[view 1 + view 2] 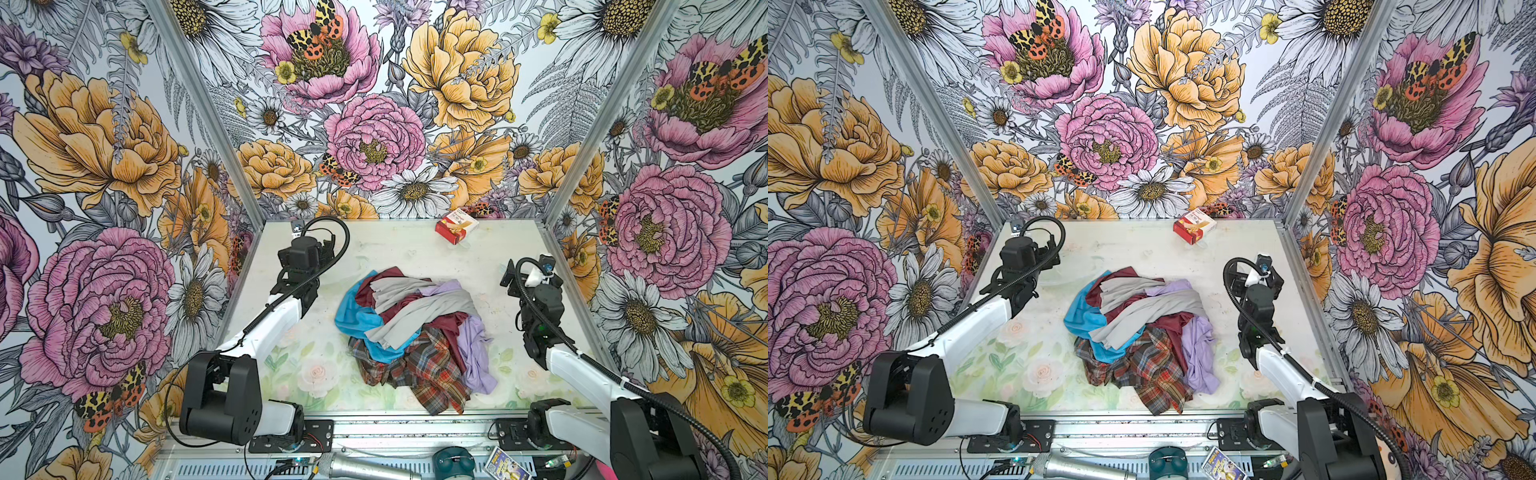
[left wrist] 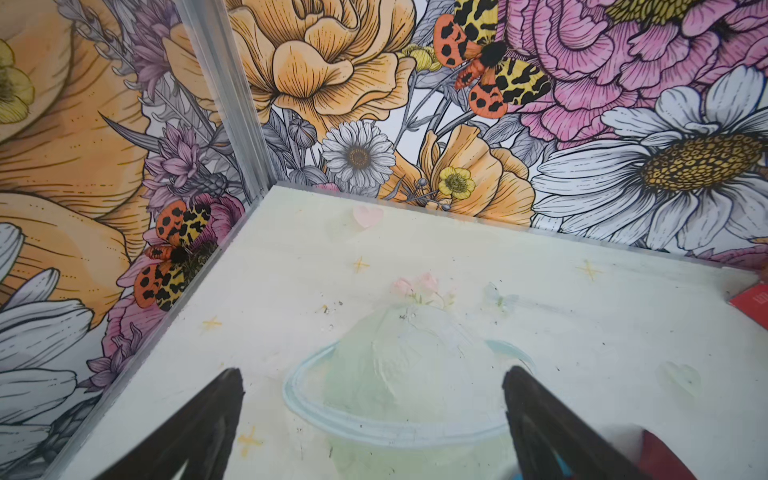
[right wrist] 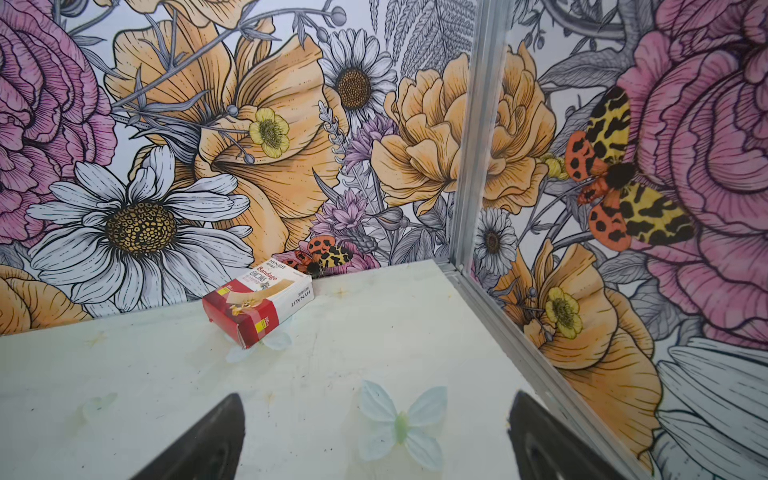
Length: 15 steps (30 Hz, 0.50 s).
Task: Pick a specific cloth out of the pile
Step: 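Reach both grippers toward the cloth pile, aiming at the turquoise shirt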
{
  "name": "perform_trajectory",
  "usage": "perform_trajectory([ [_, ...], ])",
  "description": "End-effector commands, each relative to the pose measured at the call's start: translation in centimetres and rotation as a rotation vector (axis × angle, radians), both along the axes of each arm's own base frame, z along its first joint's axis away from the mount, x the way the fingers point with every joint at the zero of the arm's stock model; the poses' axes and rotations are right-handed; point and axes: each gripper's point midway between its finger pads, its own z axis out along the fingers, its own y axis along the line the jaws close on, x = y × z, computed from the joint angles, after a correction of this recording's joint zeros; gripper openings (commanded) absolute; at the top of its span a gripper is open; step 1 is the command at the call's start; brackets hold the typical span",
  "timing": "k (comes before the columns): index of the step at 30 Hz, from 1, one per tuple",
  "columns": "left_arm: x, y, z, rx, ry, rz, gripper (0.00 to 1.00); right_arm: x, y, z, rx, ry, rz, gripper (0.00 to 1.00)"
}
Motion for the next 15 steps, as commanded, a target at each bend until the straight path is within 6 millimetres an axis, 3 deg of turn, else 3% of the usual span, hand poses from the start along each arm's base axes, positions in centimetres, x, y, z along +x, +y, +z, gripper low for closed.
perform_trajectory([
  [1,-2.5,-1.4,-4.6,-0.139,0.254,-0.003,0.99,-0.1,1.5,-1.5,0.038,0.202,0.006,0.99],
  [9,-6.8,-4.2,-8.4,-0.557,0.469,-0.035,0.96,-1.0,9.2,0.7,0.017,0.356,0.286,1.00],
  [15,-10.4,-6.2,-7.6,-0.727,0.454,-0.040,0.92,-2.6,13.6,0.4,0.010,0.439,0.466,0.95],
])
